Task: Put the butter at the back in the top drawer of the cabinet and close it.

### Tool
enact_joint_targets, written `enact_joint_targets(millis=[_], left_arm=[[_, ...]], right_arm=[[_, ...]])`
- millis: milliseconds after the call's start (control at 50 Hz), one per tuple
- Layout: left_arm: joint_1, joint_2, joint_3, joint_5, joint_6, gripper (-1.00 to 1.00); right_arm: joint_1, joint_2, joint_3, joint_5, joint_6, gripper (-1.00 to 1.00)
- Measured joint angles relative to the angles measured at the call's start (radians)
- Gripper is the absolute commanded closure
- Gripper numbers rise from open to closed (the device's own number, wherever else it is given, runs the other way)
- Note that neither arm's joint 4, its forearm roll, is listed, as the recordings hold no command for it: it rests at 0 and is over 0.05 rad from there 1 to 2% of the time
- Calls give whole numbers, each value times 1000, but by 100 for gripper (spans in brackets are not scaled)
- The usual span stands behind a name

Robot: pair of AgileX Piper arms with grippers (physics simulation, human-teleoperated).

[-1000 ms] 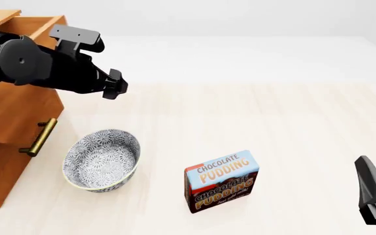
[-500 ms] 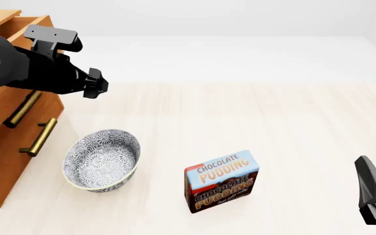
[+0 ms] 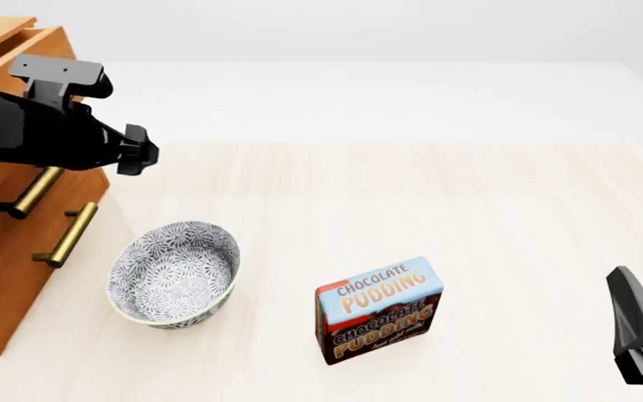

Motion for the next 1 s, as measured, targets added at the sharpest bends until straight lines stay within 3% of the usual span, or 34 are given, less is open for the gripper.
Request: enact_joint_targets(millis=[1000], left_arm=[[159, -74, 83, -27, 27, -100]], right_arm=[[0, 0, 0, 0, 0, -100]])
